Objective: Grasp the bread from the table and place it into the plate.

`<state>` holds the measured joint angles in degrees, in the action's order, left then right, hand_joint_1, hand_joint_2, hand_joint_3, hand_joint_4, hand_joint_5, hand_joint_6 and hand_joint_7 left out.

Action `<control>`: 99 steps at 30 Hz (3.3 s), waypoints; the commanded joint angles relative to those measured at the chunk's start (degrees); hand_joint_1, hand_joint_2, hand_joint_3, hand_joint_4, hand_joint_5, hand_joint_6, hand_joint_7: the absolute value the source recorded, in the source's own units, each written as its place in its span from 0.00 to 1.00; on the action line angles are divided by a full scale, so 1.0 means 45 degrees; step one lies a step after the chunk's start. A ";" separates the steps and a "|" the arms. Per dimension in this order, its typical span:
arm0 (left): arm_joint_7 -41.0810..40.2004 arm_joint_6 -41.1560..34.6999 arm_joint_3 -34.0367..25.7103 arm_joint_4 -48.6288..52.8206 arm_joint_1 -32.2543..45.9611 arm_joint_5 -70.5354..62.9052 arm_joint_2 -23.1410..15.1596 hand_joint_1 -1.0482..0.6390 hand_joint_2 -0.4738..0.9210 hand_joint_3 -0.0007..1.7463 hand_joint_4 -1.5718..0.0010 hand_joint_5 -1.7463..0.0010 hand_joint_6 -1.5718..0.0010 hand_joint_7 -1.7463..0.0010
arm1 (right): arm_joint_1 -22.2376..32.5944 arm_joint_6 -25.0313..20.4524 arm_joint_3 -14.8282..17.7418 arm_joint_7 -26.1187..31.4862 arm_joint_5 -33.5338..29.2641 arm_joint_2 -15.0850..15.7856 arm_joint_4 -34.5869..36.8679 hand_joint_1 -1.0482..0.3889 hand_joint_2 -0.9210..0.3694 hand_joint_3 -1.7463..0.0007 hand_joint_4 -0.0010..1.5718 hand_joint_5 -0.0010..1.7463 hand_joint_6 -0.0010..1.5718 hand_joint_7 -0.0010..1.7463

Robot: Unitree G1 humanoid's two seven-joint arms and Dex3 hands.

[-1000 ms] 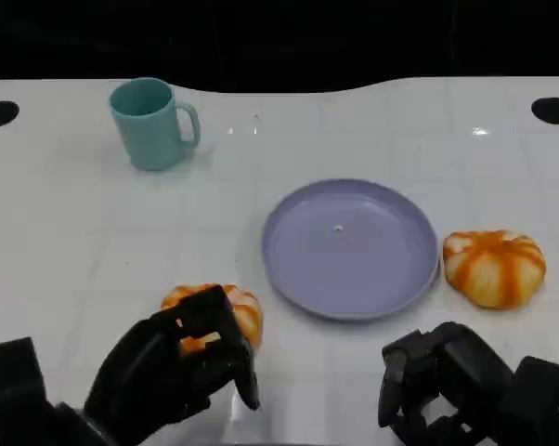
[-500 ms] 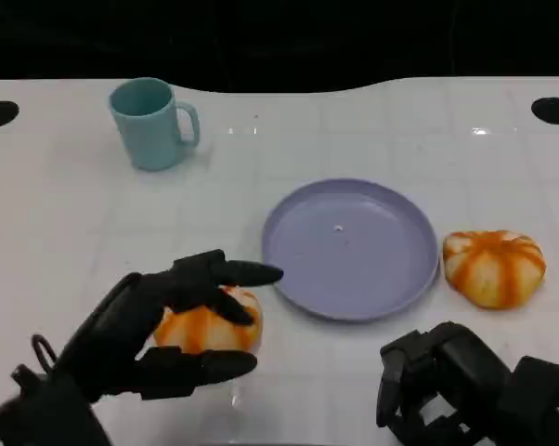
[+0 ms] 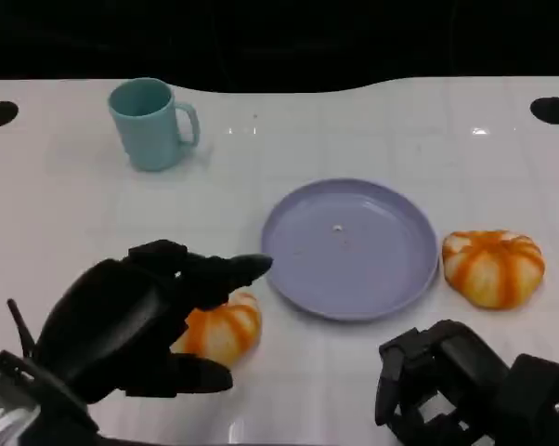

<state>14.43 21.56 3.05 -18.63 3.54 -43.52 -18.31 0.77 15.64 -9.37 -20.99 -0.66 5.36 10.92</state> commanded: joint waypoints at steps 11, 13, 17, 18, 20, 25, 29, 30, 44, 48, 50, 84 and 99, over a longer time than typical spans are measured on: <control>0.0429 -0.2333 0.2135 0.0634 -0.1602 -0.3913 -0.1105 0.29 0.89 0.00 0.77 0.89 0.83 1.00 | 0.0196 -0.0250 0.0009 0.0026 0.0096 0.0111 -0.0242 0.00 0.63 0.20 0.98 0.75 1.00 0.62; 0.0445 -0.2547 0.2416 0.1041 -0.1848 -0.4077 -0.1080 0.30 0.89 0.00 0.77 0.89 0.83 1.00 | 0.0199 -0.0221 0.0003 0.0014 0.0098 0.0113 -0.0231 0.00 0.62 0.20 0.98 0.75 1.00 0.62; 0.0307 -0.2934 0.3014 0.2182 -0.2417 -0.4346 -0.1035 0.29 0.88 0.00 0.75 0.90 0.84 1.00 | 0.0231 -0.0239 -0.0030 0.0093 -0.0003 0.0114 -0.0293 0.00 0.63 0.21 0.99 0.75 1.00 0.62; 0.0401 -0.3064 0.3172 0.2428 -0.2576 -0.4419 -0.1028 0.29 0.89 0.00 0.75 0.91 0.84 1.00 | 0.0234 -0.0190 -0.0039 0.0106 -0.0022 0.0113 -0.0290 0.00 0.63 0.21 0.99 0.75 1.00 0.62; 0.0551 -0.3303 0.3481 0.2918 -0.2870 -0.4528 -0.0995 0.29 0.89 0.00 0.75 0.91 0.85 1.00 | 0.0261 -0.0238 -0.0047 0.0090 0.0024 0.0091 -0.0348 0.00 0.62 0.21 0.99 0.75 1.00 0.62; 0.0405 -0.3669 0.4153 0.4094 -0.3428 -0.4466 -0.0961 0.29 0.90 0.00 0.75 0.92 0.84 0.99 | 0.0305 -0.0334 -0.0057 0.0073 0.0083 0.0079 -0.0403 0.00 0.63 0.21 0.98 0.75 1.00 0.62; 0.0275 -0.3953 0.4580 0.5002 -0.3845 -0.4363 -0.0839 0.29 0.90 0.00 0.75 0.93 0.84 1.00 | 0.0300 -0.0322 -0.0061 0.0047 0.0122 0.0077 -0.0398 0.00 0.63 0.20 0.98 0.75 1.00 0.62; 0.0237 -0.3977 0.4669 0.5247 -0.3958 -0.4299 -0.0816 0.29 0.90 0.00 0.74 0.93 0.84 1.00 | 0.0300 -0.0326 -0.0061 0.0047 0.0134 0.0071 -0.0394 0.00 0.63 0.20 0.98 0.75 1.00 0.62; -0.3450 -0.2754 0.5585 0.9631 -0.5196 -0.2979 -0.0621 0.44 1.00 0.15 0.53 0.18 0.32 0.89 | 0.0275 -0.0150 -0.0070 0.0089 0.0088 0.0108 -0.0331 0.00 0.62 0.21 0.99 0.75 1.00 0.62; -0.6099 -0.1865 0.5675 1.0636 -0.5262 -0.2809 -0.0564 0.45 0.98 0.29 0.49 0.02 0.43 0.39 | 0.0293 -0.0208 -0.0052 0.0093 0.0104 0.0117 -0.0371 0.00 0.63 0.21 0.99 0.75 1.00 0.62; -0.7038 -0.1570 0.5748 1.0987 -0.5314 -0.2813 -0.0558 0.45 0.95 0.38 0.48 0.00 0.56 0.13 | 0.0294 -0.0190 -0.0040 0.0067 0.0158 0.0101 -0.0337 0.00 0.63 0.20 0.99 0.75 1.00 0.62; -0.8366 -0.2306 0.4883 0.6625 -0.4743 -0.2387 -0.0695 0.49 0.75 0.53 0.49 0.00 0.62 0.00 | 0.0371 -0.0147 -0.0146 0.0117 0.0094 0.0096 -0.0347 0.00 0.61 0.21 0.99 0.75 1.00 0.62; -0.6544 -0.2972 0.5618 0.8595 -0.7182 -0.2207 0.1220 0.47 0.77 0.41 0.47 0.00 0.56 0.08 | 0.0401 -0.0392 -0.0156 0.0098 0.0157 0.0131 -0.0451 0.00 0.61 0.22 0.99 0.75 1.00 0.63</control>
<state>-15.92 8.99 27.90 17.60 -26.41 -53.96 -13.59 2.17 14.36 -10.41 -20.49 -0.45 5.35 9.77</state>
